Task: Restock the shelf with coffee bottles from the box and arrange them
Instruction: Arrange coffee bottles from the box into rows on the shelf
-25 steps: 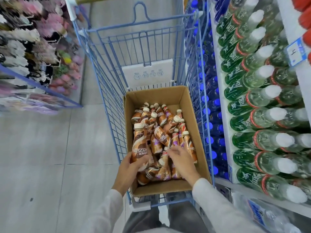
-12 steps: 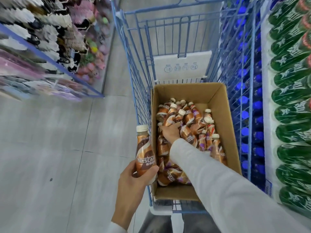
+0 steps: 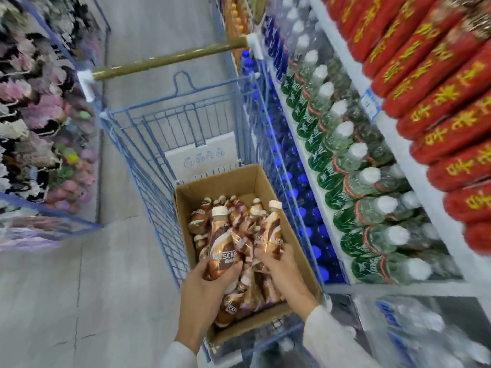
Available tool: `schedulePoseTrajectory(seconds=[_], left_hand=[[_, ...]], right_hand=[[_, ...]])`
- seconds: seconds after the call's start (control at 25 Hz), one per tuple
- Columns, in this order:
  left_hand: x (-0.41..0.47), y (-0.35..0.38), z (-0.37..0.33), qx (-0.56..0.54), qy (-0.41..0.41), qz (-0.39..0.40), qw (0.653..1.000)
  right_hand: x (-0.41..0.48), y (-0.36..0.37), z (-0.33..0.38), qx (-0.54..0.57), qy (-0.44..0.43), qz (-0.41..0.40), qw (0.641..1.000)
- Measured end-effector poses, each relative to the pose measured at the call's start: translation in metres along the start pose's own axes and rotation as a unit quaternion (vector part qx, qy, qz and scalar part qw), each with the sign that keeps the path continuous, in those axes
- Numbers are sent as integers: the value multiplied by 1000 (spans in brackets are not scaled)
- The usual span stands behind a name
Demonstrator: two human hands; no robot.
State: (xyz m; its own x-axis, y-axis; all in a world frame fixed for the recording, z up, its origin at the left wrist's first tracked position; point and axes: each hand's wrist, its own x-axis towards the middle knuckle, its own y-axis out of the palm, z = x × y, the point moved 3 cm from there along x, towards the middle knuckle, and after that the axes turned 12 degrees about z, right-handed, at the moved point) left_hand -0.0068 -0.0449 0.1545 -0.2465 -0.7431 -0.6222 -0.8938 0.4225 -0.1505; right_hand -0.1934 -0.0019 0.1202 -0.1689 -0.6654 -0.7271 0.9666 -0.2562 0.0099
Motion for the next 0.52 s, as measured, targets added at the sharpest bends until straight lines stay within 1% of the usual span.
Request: schedulePoseTrajectory(seconds=[0.12,0.24,0.36,0.52], left_hand=[[1,39,-23,44,22,41,998],[-22,98,-56,90,66,120,986],[-67,160,-84,124,121,202,964],[-149,239,-112,166,190,271,929]], right_hand=[[-55,-49,10,32,-56,-76,995],[-117,-100,8,88,-110,-141,980],[-189,-145,-1,156,-168,-191,954],[-293,-193,-27,175,-234,-257,921]])
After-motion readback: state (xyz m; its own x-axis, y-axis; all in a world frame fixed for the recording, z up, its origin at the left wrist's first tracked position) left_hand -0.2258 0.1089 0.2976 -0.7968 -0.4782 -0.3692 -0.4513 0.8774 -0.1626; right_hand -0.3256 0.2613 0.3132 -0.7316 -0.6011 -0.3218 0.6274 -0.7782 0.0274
